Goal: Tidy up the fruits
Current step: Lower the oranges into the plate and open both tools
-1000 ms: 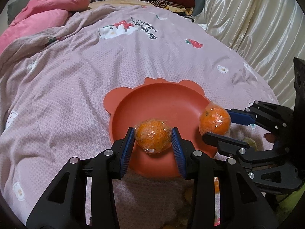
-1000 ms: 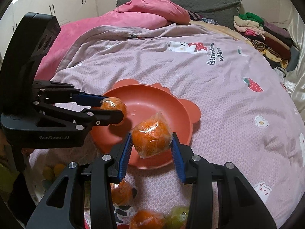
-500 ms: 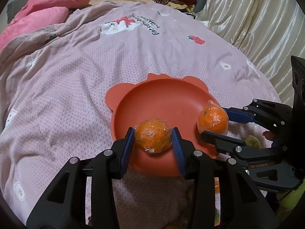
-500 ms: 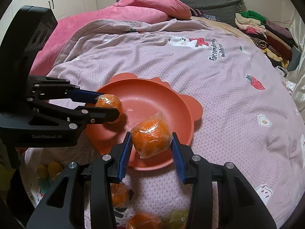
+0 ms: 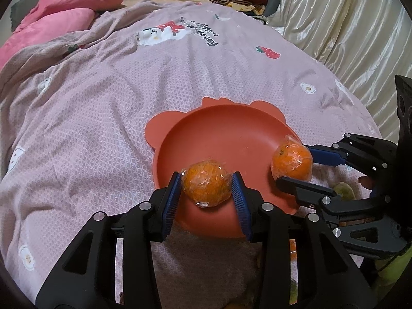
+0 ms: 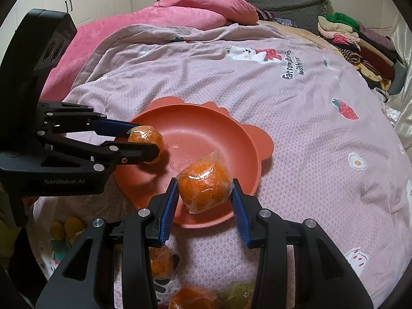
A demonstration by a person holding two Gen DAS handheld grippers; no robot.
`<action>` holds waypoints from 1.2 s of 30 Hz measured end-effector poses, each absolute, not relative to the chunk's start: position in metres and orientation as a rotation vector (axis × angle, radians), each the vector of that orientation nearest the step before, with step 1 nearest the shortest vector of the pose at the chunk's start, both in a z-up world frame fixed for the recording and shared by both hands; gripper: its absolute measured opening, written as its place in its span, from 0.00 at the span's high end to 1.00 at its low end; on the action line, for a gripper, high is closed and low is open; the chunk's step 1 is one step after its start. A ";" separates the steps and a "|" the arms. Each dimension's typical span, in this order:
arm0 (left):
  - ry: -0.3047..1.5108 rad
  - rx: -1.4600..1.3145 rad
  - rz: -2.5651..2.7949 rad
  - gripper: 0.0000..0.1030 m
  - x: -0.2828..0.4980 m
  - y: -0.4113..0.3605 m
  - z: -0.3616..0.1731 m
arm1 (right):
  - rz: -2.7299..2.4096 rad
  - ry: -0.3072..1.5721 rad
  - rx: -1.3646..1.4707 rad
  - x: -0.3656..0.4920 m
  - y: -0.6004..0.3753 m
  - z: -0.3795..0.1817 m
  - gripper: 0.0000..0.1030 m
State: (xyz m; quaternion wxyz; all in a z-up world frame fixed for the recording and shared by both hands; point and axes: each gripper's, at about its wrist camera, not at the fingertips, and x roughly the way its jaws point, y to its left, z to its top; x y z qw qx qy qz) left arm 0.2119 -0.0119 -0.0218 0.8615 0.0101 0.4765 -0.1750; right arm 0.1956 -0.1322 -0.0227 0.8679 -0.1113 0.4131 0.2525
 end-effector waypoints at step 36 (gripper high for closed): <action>0.940 0.023 -0.355 0.51 0.195 -0.010 0.001 | 0.485 0.800 -0.133 0.171 -0.154 0.004 0.32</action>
